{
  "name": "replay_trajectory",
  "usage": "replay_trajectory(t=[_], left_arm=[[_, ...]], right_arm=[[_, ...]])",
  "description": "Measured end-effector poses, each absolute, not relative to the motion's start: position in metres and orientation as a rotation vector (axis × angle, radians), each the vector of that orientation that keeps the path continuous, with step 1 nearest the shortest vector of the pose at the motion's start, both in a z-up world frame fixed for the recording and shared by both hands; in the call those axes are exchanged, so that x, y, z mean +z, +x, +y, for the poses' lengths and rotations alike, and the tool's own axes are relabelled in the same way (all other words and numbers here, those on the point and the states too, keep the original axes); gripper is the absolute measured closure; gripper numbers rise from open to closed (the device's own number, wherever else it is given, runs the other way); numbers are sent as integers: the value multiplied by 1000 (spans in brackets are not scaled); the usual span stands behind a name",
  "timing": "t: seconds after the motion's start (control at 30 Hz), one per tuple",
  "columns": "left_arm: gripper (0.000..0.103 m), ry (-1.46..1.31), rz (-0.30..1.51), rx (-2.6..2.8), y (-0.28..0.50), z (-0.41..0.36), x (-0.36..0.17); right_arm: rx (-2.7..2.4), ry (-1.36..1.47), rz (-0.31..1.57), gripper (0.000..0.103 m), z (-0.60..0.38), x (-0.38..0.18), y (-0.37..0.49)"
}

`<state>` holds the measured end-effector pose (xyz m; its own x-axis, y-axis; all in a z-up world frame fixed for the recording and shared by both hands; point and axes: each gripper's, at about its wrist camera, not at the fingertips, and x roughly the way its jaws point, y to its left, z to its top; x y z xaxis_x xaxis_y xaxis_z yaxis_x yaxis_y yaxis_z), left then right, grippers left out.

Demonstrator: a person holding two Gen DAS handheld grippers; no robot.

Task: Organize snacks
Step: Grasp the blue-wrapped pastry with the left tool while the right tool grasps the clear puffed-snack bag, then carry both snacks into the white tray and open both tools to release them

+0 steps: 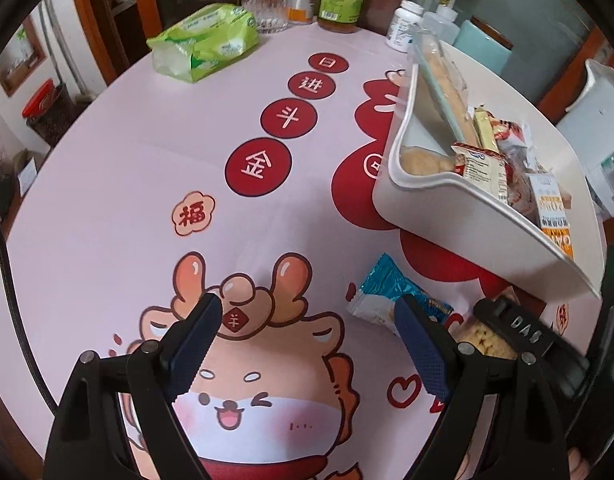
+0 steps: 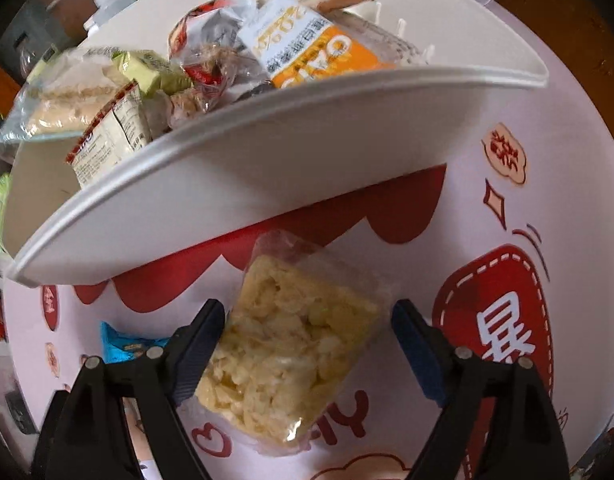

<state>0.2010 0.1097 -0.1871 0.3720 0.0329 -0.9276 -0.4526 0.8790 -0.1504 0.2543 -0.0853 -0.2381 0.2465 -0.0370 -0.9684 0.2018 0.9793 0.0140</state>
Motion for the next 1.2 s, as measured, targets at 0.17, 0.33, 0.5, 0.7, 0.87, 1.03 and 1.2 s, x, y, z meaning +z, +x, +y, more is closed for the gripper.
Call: replay_trajectory(t=[0.17,0.33,0.5,0.7,0.87,1.03,1.2], left_arm=[[16,-473,1185,346,209,113,-196],[16,-503,1220,372,217,110,-204],[16,-530,1252,392,229,99,-214],[16,-609,1315,438,243,86,-229],[16,-685,1347,466,254,73,-235],[24,-676,1377,510,259,56,-239],[60,-639,1362,532,254,50,-233]], right_arm=[[-150,113,1301,24,-83,-237,245],[-128,127,1289,32,-95,-235,227],[-119,154,1272,33,-111,-234,209],[-100,160,1272,33,-123,-234,189],[-85,181,1278,34,-140,-234,181],[-79,201,1283,34,-148,-233,191],[-73,213,1285,34,-155,-235,212]])
